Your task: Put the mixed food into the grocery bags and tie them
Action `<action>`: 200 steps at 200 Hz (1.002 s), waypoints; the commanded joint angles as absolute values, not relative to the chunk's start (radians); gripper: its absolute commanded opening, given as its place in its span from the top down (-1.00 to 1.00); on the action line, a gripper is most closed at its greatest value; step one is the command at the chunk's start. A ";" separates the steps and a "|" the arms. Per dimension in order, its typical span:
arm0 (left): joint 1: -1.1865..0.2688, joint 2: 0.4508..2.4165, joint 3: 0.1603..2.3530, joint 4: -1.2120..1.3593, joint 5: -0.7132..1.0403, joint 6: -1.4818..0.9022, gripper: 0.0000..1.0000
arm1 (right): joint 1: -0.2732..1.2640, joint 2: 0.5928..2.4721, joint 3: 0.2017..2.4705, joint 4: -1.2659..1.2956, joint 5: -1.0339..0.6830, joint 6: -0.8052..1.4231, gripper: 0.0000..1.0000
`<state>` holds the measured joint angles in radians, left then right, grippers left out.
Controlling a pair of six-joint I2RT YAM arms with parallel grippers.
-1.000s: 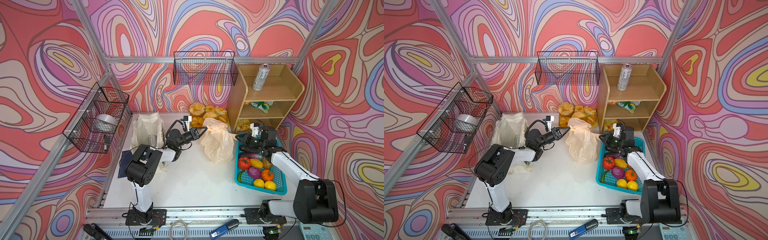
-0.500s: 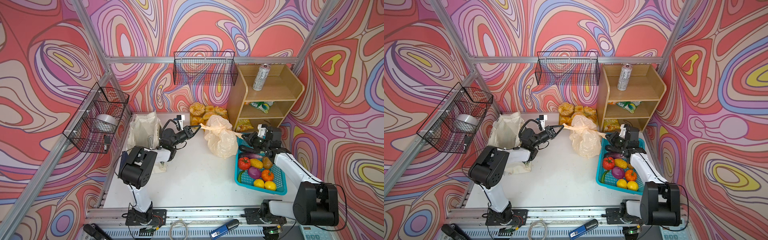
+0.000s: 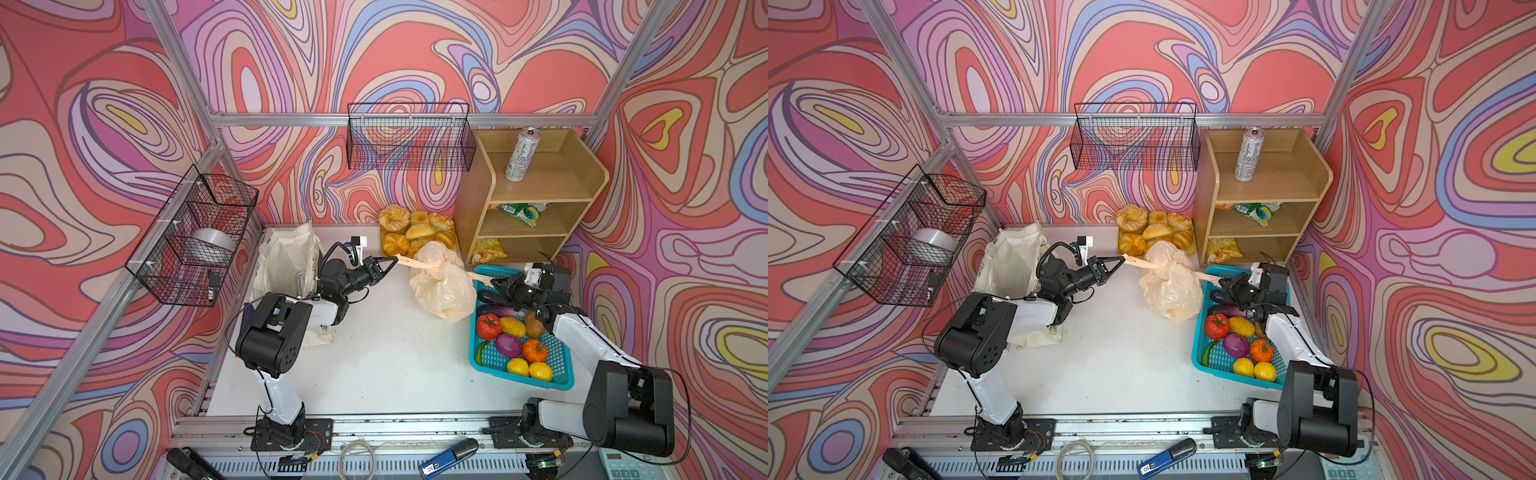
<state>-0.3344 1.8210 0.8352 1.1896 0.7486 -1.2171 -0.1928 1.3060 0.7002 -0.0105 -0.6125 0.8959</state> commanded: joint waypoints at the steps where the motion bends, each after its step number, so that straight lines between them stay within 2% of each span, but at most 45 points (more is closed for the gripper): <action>1: -0.271 1.803 0.922 1.223 0.643 -1.176 1.00 | -0.282 1.327 0.717 0.024 -0.459 0.895 1.00; 14: -0.295 1.802 0.969 1.132 0.688 -1.120 1.00 | -0.259 1.322 0.757 -0.006 -0.495 0.851 1.00; 24: -0.313 1.796 0.999 1.055 0.715 -1.062 0.69 | -0.230 1.319 0.788 -0.046 -0.506 0.811 1.00; 46: -0.336 1.760 1.034 0.872 0.723 -0.921 0.26 | -0.166 1.303 0.836 -0.114 -0.504 0.751 1.00; 101: -0.398 1.671 1.175 0.321 0.646 -0.551 0.08 | 0.047 1.349 0.881 -0.144 -0.465 0.701 1.00; 140: -0.502 1.714 1.345 -0.032 0.524 -0.343 -0.01 | 0.103 1.369 0.853 -0.116 -0.476 0.717 1.00; 144: -0.510 1.724 1.364 -0.055 0.514 -0.332 -0.07 | 0.103 1.367 0.850 -0.116 -0.476 0.717 0.89; 156: -0.522 1.758 1.415 -0.120 0.487 -0.313 -0.32 | 0.106 1.360 0.848 -0.125 -0.474 0.710 0.34; 158: -0.524 1.763 1.422 -0.129 0.481 -0.309 -0.47 | 0.104 1.361 0.849 -0.128 -0.473 0.707 0.28; 162: -0.526 1.771 1.434 -0.140 0.469 -0.302 -0.91 | 0.104 1.357 0.851 -0.136 -0.470 0.703 0.14; 164: -0.527 1.777 1.439 -0.144 0.465 -0.298 -0.98 | 0.104 1.356 0.852 -0.139 -0.468 0.700 0.09; 179: -0.531 1.807 1.478 -0.167 0.422 -0.283 -1.00 | 0.104 1.342 0.861 -0.165 -0.449 0.683 -0.12; 200: -0.531 1.837 1.525 -0.173 0.383 -0.264 -1.00 | 0.104 1.323 0.883 -0.213 -0.411 0.660 -0.26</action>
